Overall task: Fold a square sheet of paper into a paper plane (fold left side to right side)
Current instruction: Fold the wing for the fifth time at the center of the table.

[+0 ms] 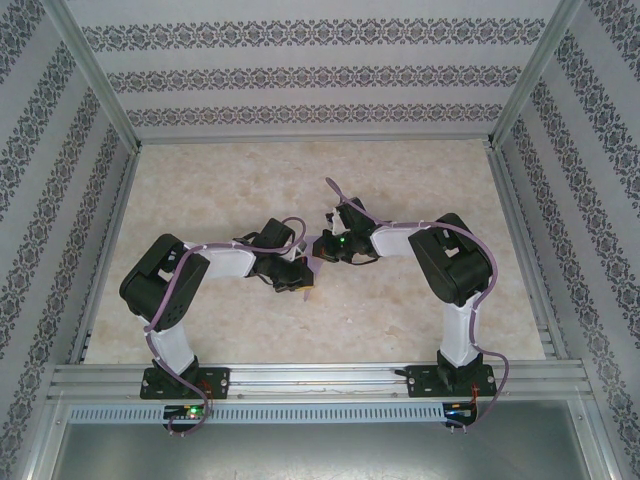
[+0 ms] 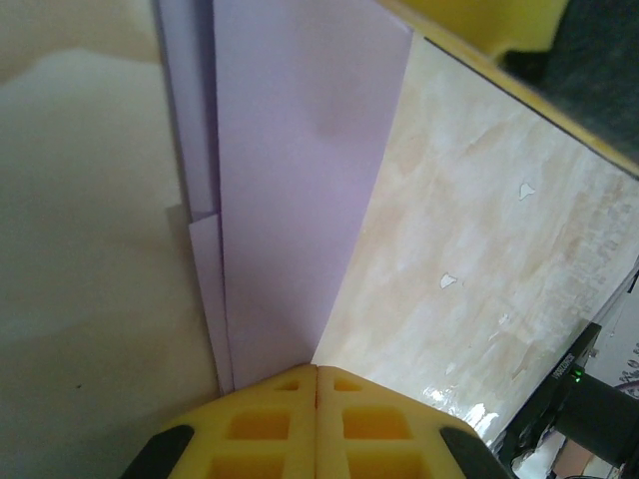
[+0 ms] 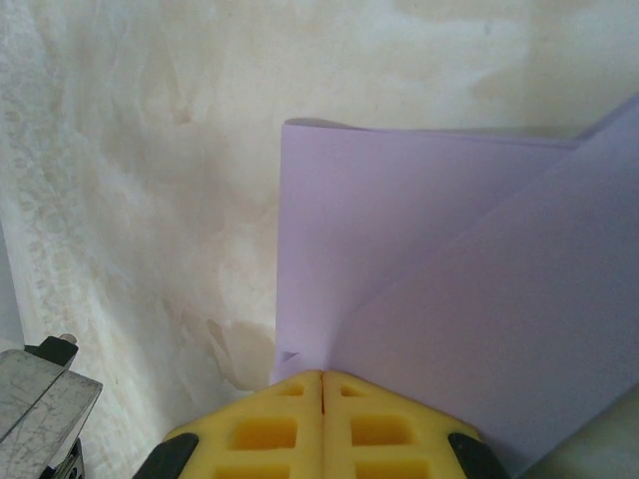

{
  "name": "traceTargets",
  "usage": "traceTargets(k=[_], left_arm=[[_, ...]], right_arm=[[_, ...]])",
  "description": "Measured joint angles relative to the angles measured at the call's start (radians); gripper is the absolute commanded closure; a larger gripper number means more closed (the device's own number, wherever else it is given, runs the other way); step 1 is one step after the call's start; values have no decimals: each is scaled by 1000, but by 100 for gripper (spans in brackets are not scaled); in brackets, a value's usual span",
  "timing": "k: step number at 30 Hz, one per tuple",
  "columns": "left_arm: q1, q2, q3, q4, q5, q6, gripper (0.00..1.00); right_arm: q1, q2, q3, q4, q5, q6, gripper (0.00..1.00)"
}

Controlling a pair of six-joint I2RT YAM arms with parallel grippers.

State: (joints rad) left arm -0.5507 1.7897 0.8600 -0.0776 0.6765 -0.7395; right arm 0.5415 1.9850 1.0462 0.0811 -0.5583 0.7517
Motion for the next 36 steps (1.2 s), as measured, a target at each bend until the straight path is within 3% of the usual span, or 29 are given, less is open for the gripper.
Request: traceTargets(k=[10,20,28,36], left_arm=[[0,-1,-34,60,1,0,95],[1,-7,-56,98,3,0,95],[1,-7,-56,98,3,2,95],[1,-7,-56,98,3,2,96]], right_arm=[[-11,-20,19,-68,5,-50,100],[6,-196,-54,-68,19,-61,100],[70,-158,-105,-28,20,-19,100],[70,-95,-106,6,29,9,100]])
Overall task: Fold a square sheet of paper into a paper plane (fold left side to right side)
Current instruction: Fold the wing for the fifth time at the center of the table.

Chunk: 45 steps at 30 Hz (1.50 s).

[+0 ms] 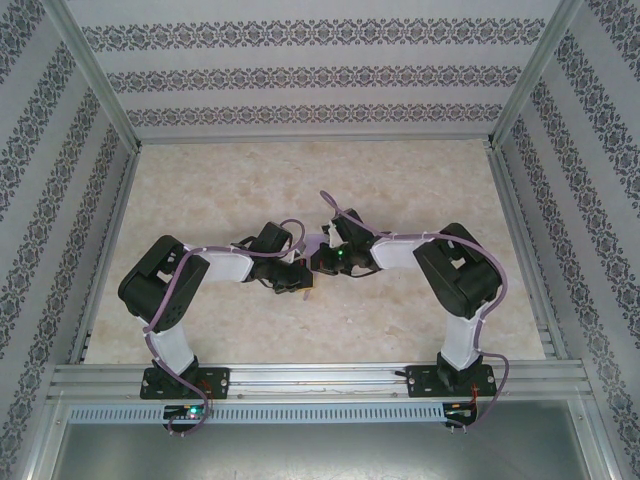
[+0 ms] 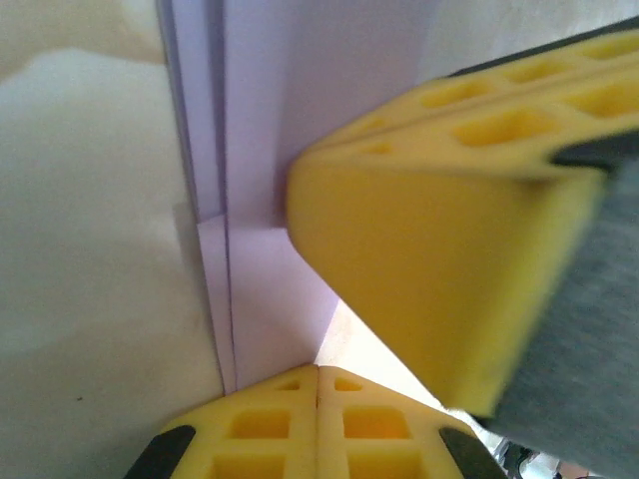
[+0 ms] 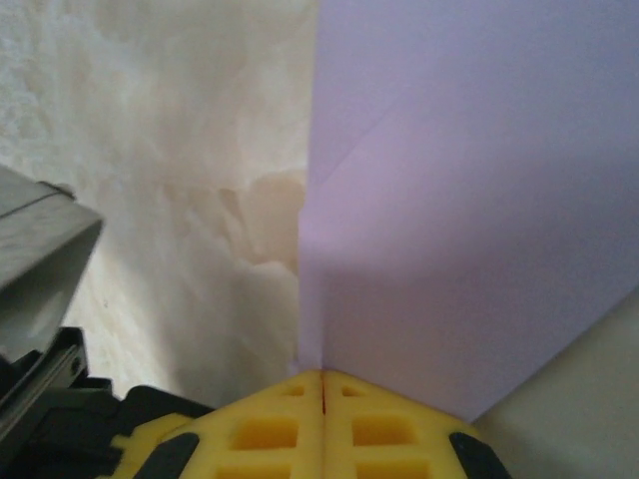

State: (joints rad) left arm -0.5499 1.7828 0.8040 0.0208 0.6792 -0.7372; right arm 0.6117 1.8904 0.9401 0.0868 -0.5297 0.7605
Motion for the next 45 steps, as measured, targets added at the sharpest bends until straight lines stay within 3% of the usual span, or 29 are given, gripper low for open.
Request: traceTargets(k=[11,21,36,45], left_arm=[[0,1,0,3,-2,5,96],[0,2,0,3,-2,7,96],[-1,0,28,-38,-6,6,93],[-1,-2,159,-93,2,5,93]], right_arm=[[-32,18,2,13,-42,-6,100],[-148,35,65,15,-47,-35,100],[-151,96,112,-9,-35,-46,100],[-151,96,130,-48,-15,-80,100]])
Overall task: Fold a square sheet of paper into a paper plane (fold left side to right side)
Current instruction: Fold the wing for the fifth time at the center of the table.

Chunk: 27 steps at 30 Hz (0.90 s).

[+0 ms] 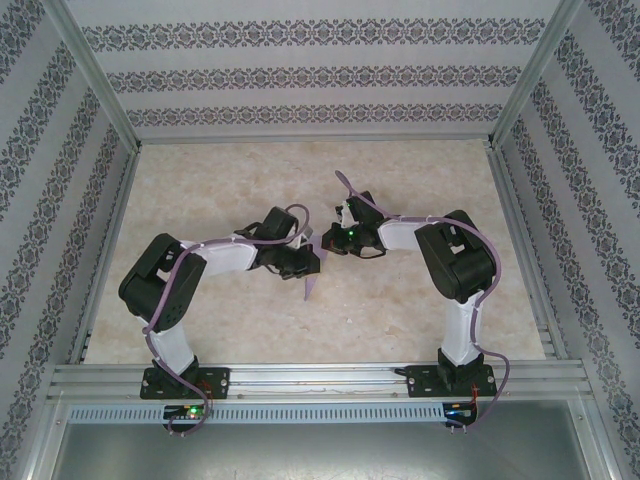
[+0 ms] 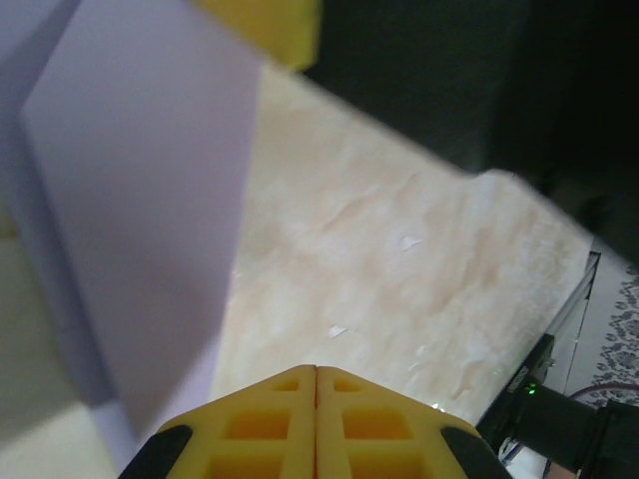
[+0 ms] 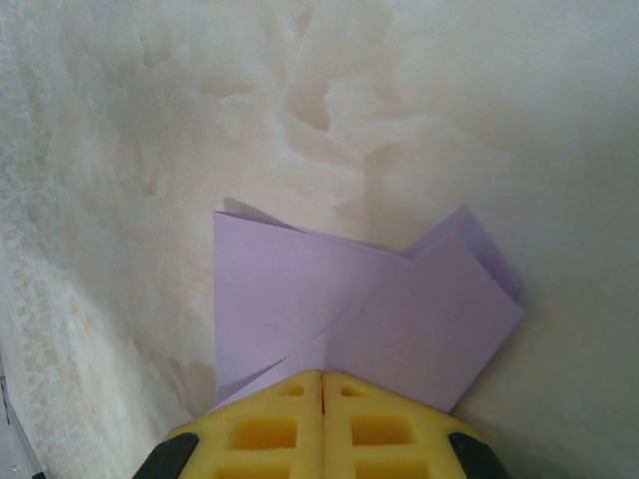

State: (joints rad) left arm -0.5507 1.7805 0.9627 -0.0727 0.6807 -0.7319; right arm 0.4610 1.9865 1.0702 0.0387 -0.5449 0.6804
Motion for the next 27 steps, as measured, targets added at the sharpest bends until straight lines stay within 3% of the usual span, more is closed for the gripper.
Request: traceTargets(k=[27], left_arm=[[-16,88,98,-55,0,34,94]], right_arm=[[14,12,48,-80,25,-28,100]])
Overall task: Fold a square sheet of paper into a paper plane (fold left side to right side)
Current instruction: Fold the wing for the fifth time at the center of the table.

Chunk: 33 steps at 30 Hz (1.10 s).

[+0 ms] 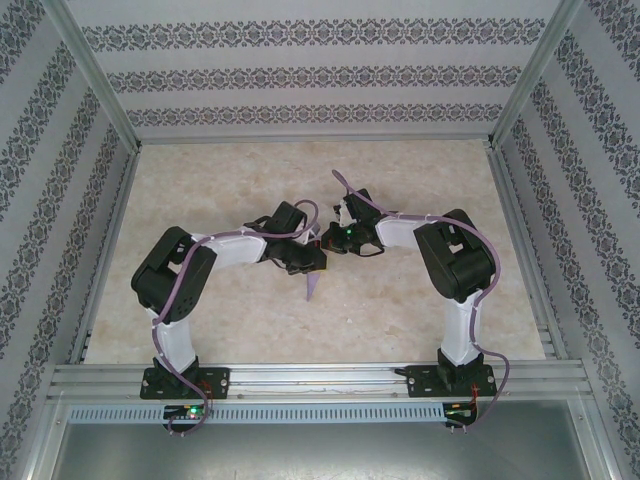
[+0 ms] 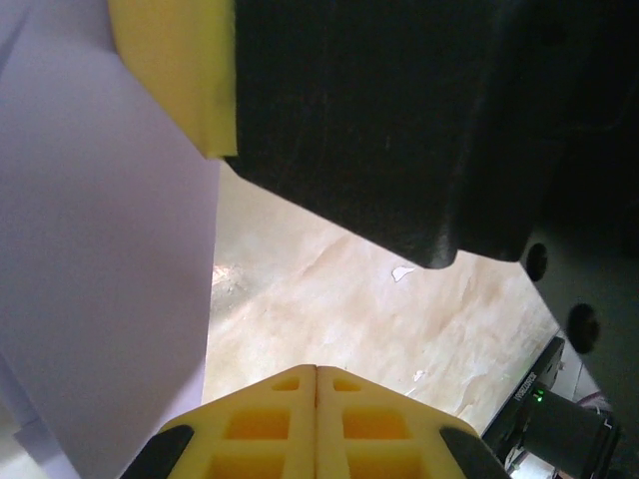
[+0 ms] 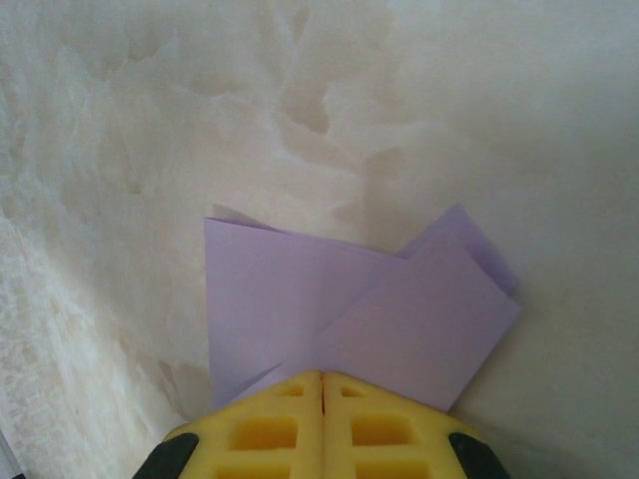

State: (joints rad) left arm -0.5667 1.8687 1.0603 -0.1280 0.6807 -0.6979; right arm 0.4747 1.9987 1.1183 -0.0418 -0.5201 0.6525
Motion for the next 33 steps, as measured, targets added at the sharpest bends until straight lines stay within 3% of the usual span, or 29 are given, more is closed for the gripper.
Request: traceTargets(k=[33], left_arm=[[-23,-32,-120,4,-4,-1,94]], right_arm=[[14,18,61,-84,37,-43,100]])
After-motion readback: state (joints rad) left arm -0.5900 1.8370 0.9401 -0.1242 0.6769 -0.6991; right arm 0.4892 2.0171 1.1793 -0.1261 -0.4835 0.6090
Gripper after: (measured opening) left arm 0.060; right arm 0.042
